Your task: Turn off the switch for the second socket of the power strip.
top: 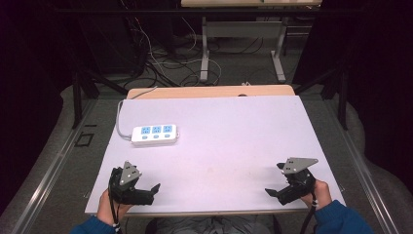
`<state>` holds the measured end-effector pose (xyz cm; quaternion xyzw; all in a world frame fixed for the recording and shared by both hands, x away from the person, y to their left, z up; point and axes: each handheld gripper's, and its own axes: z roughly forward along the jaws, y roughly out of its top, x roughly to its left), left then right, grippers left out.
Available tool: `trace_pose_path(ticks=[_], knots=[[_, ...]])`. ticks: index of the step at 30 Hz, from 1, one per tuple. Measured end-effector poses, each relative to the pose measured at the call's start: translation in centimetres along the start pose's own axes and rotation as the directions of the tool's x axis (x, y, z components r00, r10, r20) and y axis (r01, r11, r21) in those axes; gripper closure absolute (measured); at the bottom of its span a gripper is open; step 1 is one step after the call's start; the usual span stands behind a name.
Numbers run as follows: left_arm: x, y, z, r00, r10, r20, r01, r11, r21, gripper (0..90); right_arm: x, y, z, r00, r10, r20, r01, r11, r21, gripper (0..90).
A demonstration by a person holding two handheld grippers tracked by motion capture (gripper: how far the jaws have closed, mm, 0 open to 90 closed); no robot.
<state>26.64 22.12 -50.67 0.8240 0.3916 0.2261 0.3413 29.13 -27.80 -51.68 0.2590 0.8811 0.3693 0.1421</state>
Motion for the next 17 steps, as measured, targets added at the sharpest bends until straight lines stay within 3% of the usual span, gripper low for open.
trace_pose_path(ticks=[17], knots=[[0.15, -0.18, -0.07, 0.9999, 0.011, 0.0, -0.011, 0.9999, 0.002, 0.0, -0.06, 0.0, 0.03, 1.0, -0.006, -0.002, 0.006, 1.0, -0.001, 3.2]])
